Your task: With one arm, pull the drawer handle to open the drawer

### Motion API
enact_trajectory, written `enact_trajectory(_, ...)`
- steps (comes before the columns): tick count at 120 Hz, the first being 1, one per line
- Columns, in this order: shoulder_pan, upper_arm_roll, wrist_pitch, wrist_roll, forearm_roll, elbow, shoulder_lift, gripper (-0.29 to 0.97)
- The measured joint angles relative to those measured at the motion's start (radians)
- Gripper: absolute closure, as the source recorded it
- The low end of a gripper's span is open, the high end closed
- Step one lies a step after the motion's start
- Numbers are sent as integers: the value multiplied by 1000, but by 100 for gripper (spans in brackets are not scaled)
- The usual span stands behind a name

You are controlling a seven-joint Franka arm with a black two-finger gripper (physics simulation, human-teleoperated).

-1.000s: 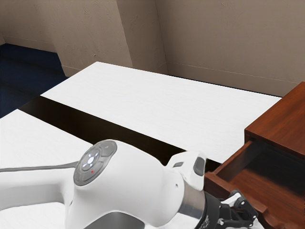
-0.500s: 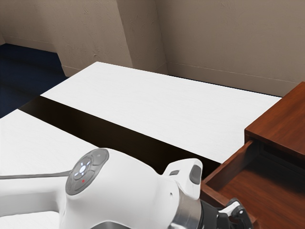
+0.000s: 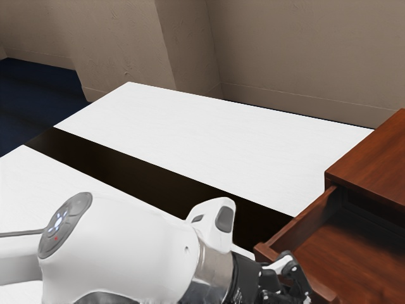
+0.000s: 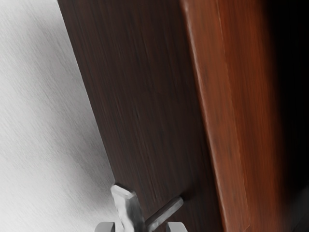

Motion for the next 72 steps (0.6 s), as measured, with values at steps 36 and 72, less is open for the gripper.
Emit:
enact_trajectory(36, 20, 48, -72, 9, 10, 35, -44, 27)
enact_trajectory(72, 103, 71, -805, 17, 82, 572, 193, 7)
